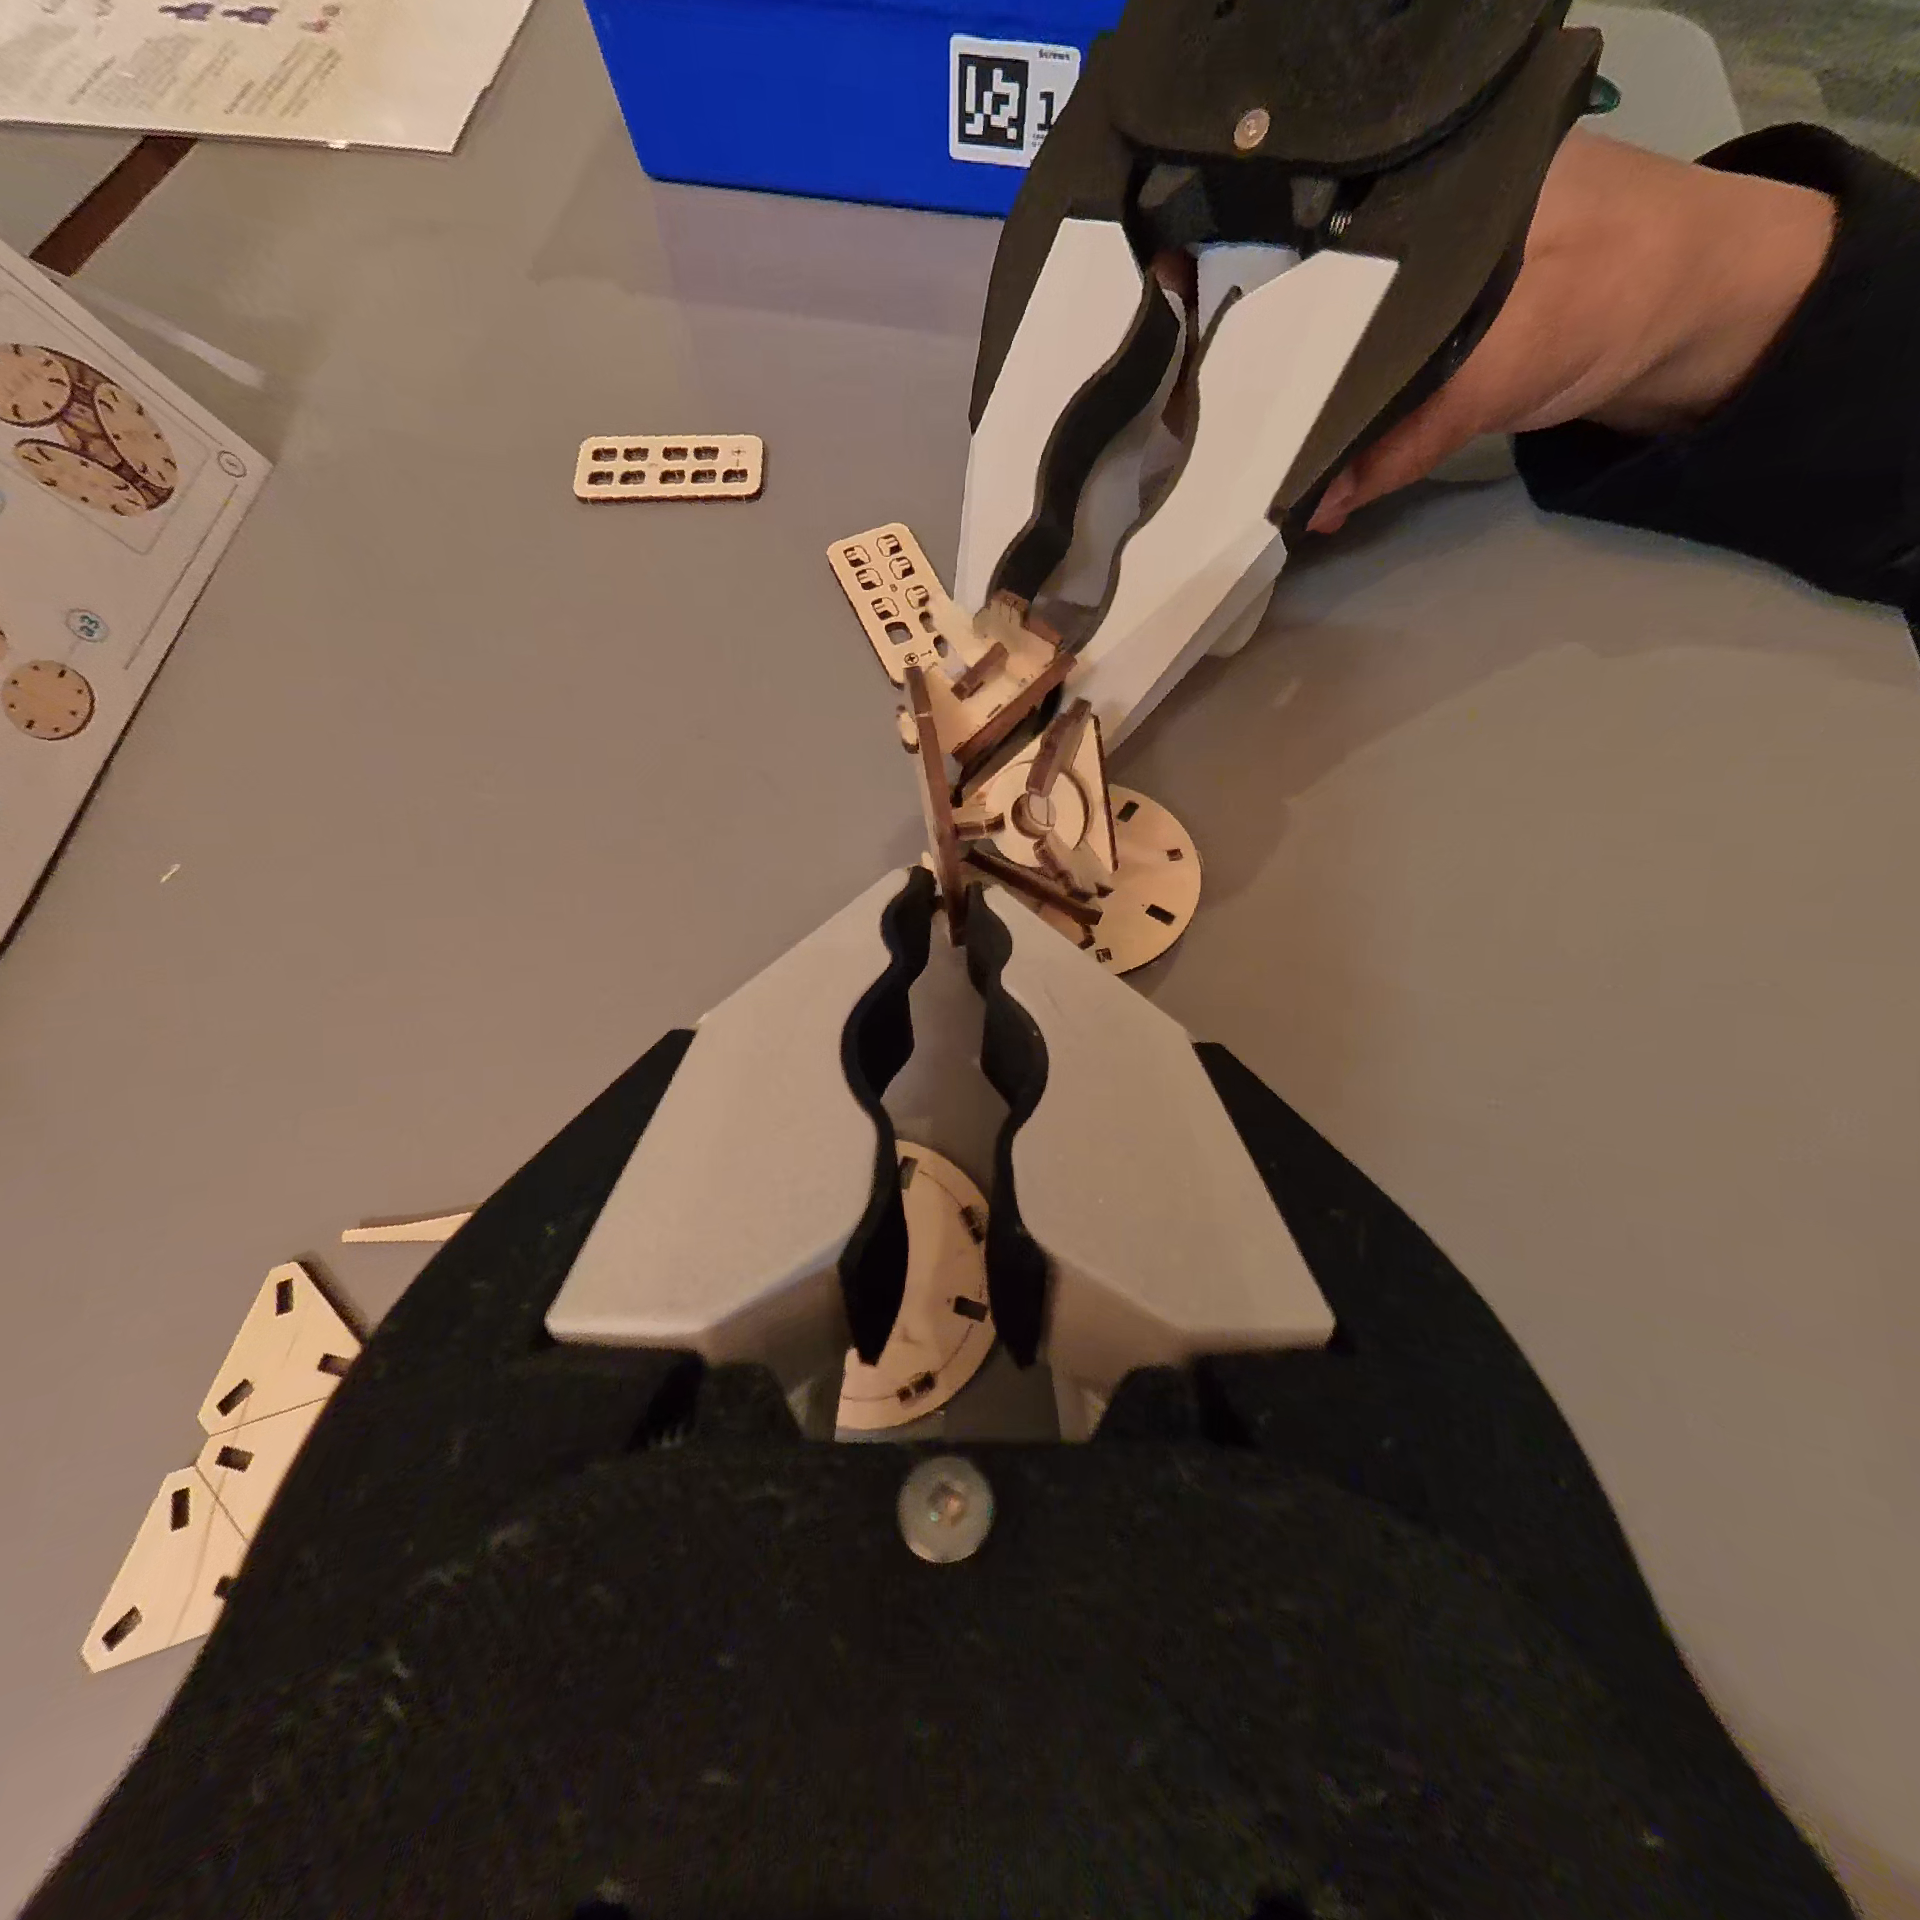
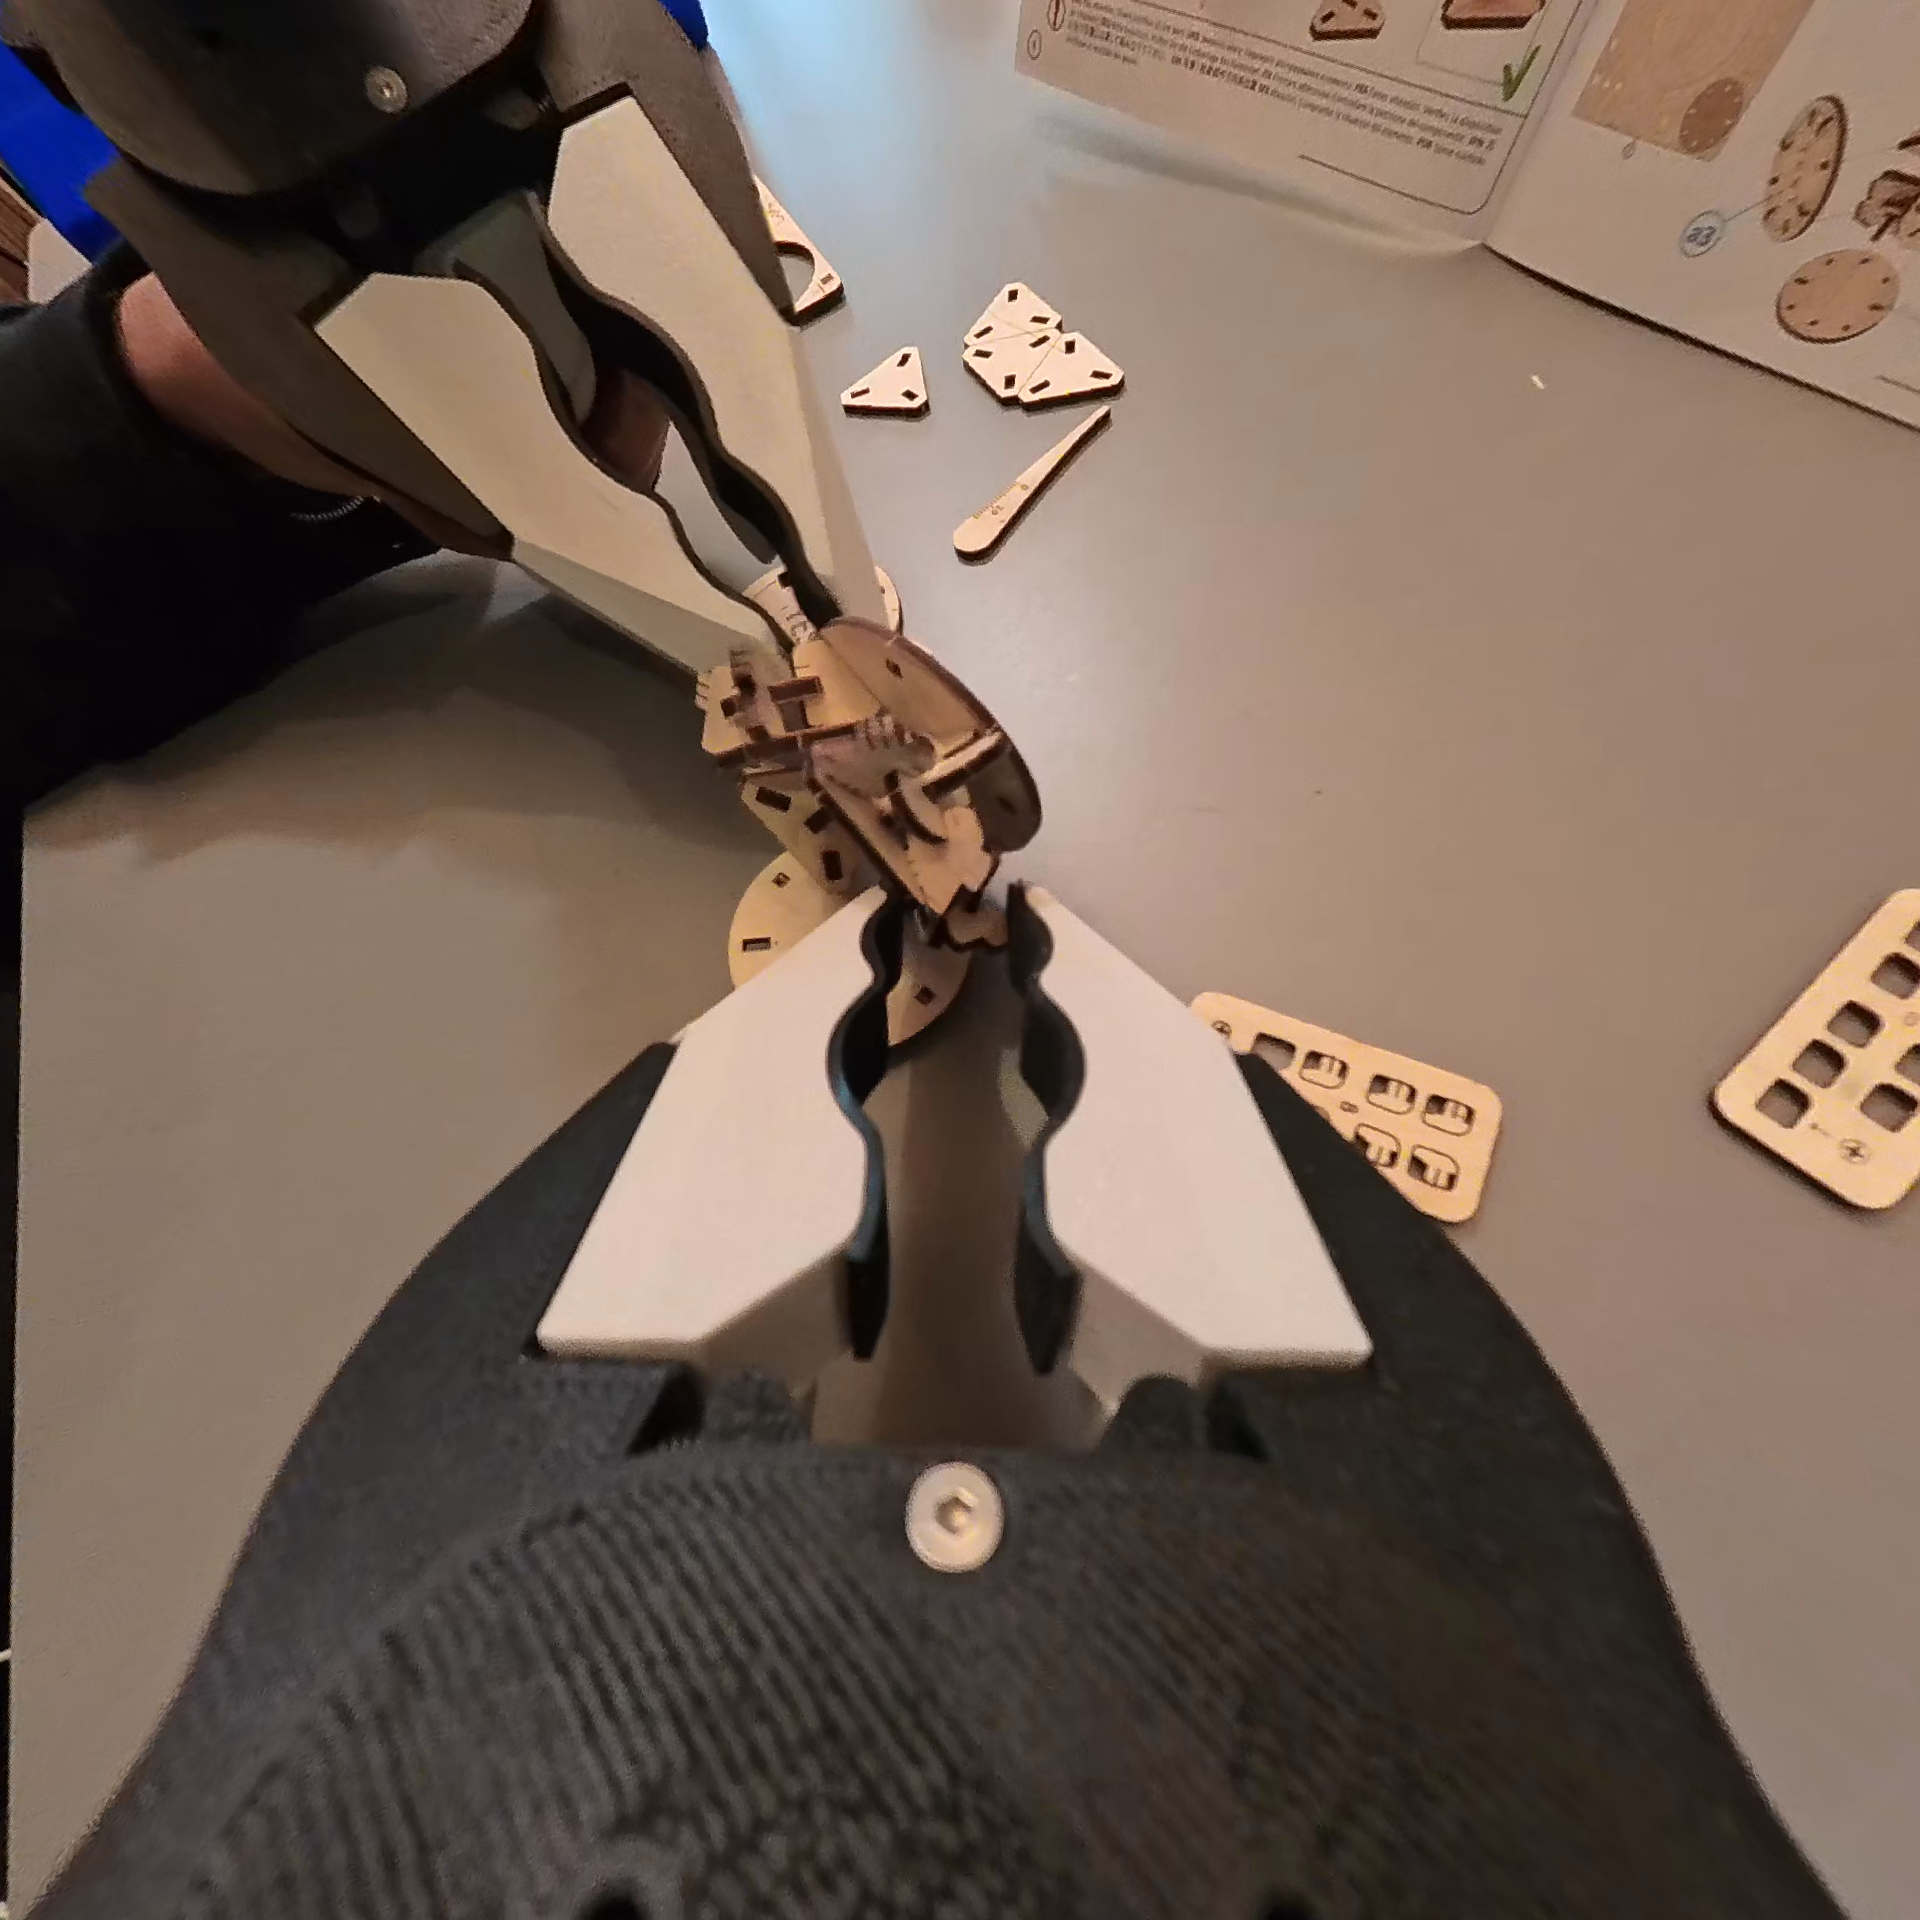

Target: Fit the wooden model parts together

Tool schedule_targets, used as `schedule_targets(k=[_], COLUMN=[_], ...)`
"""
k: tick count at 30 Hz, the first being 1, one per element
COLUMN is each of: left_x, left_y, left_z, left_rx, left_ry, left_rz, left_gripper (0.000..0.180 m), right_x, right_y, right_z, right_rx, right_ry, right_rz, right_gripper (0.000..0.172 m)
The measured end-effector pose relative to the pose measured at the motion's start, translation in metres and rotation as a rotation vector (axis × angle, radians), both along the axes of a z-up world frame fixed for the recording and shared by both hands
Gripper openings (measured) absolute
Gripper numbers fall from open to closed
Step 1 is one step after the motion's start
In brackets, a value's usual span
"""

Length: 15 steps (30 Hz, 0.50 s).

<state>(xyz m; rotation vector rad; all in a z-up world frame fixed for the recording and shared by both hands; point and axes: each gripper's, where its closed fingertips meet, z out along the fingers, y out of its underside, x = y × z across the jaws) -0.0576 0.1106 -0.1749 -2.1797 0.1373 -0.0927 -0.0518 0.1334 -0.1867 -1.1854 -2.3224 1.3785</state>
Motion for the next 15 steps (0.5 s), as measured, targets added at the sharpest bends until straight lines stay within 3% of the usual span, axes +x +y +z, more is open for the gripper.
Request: schedule_targets(k=[15], left_x=[0.0019], left_y=[-0.0009], left_z=[-0.0005], left_rx=[0.016], left_ry=[0.062], left_rz=[-0.037], left_gripper=[0.001], right_x=[0.0027], right_y=[-0.0035], right_z=[-0.0004], right_rx=[0.03], right_ry=[0.026], right_rz=[0.021], right_gripper=[0.014])
